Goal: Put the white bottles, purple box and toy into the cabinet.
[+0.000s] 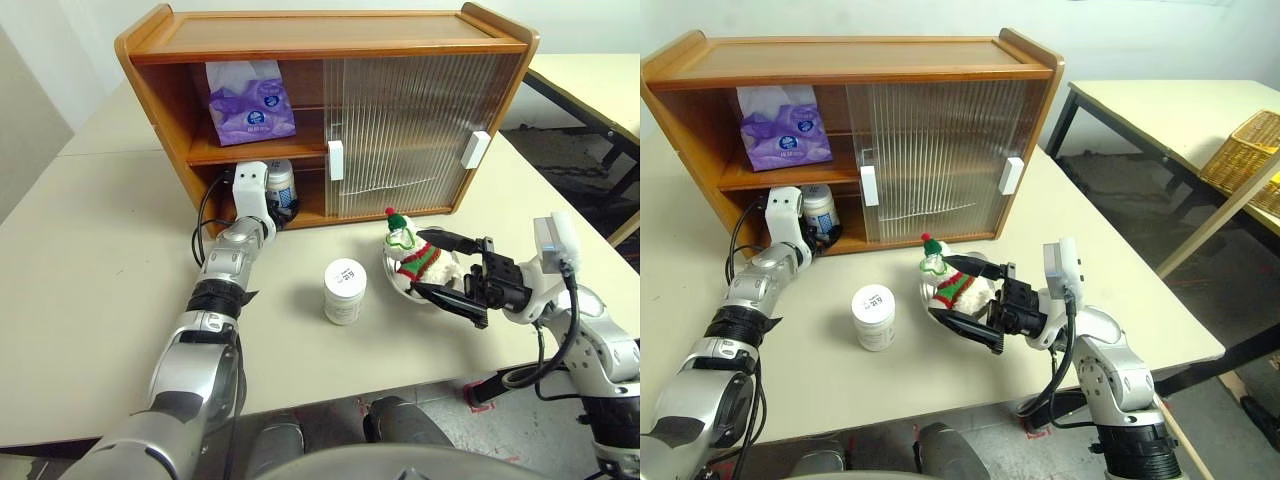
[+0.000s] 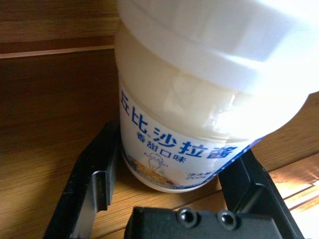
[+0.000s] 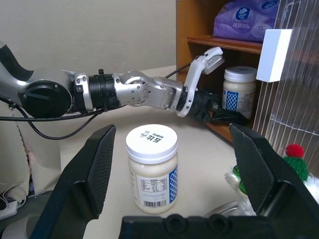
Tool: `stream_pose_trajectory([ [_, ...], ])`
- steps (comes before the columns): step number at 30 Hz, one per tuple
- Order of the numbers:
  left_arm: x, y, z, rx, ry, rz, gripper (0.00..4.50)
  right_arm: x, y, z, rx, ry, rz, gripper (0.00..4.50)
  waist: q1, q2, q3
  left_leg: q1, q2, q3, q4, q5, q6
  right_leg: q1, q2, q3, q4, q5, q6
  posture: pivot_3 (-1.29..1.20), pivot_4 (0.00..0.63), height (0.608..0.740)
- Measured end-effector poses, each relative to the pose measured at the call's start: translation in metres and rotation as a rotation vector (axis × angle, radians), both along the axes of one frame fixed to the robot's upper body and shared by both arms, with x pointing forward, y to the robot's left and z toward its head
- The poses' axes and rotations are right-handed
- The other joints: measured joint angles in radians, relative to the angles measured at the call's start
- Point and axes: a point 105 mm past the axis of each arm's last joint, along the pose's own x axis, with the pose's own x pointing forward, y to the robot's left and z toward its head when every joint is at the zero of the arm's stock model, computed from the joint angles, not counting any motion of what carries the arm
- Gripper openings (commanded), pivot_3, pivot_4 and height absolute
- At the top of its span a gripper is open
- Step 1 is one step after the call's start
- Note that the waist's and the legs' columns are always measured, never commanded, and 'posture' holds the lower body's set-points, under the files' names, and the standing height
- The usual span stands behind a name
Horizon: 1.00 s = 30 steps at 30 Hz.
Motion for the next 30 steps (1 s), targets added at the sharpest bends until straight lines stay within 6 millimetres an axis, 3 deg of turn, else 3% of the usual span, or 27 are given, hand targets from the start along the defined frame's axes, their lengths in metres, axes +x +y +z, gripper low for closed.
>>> stream_pose_trajectory([
  [3, 0.0, 0.0, 0.0, 0.001, 0.002, 0.003, 3.17, 0.0, 0.0, 0.0, 0.0, -0.001, 0.001, 4.5, 0.0, 0.0, 0.0, 0.0, 0.0, 0.0, 0.0, 0.0, 0.0, 0.0, 0.0, 0.0, 0.0, 0.0, 0.0, -0.22, 0.016, 0.74],
  [7, 0.0, 0.001, 0.0, 0.004, 0.002, 0.006, 4.48, 0.0, 0.0, 0.0, -0.001, -0.002, 0.002, 4.5, 0.0, 0.0, 0.0, 0.0, 0.0, 0.0, 0.0, 0.0, 0.0, 0.0, 0.0, 0.0, 0.0, 0.0, 0.0, -0.23, 0.016, 0.74],
  [18, -0.009, -0.002, 0.006, 0.009, -0.028, -0.007, 4.48, 0.0, 0.0, -0.001, -0.009, -0.006, 0.002, 4.5, -0.001, 0.0, 0.0, 0.0, 0.0, 0.0, 0.0, 0.0, 0.0, 0.0, 0.0, 0.0, 0.0, 0.0, 0.0, -0.23, 0.008, 0.74],
  [27, -0.045, 0.009, 0.008, 0.055, -0.06, -0.012, 4.48, 0.0, 0.0, -0.001, -0.016, -0.01, 0.01, 4.5, -0.001, 0.0, 0.0, 0.001, 0.0, 0.0, 0.0, 0.0, 0.0, 0.0, 0.0, 0.0, 0.0, 0.001, -0.002, -0.21, 0.008, 0.74],
  [30, -0.047, 0.01, 0.014, 0.058, -0.083, -0.011, 3.9, 0.0, 0.0, -0.001, -0.017, -0.009, 0.013, 4.5, 0.003, 0.0, 0.0, 0.001, 0.0, 0.0, 0.0, 0.0, 0.0, 0.001, 0.0, 0.0, 0.0, 0.005, -0.009, -0.2, 0.009, 0.74],
])
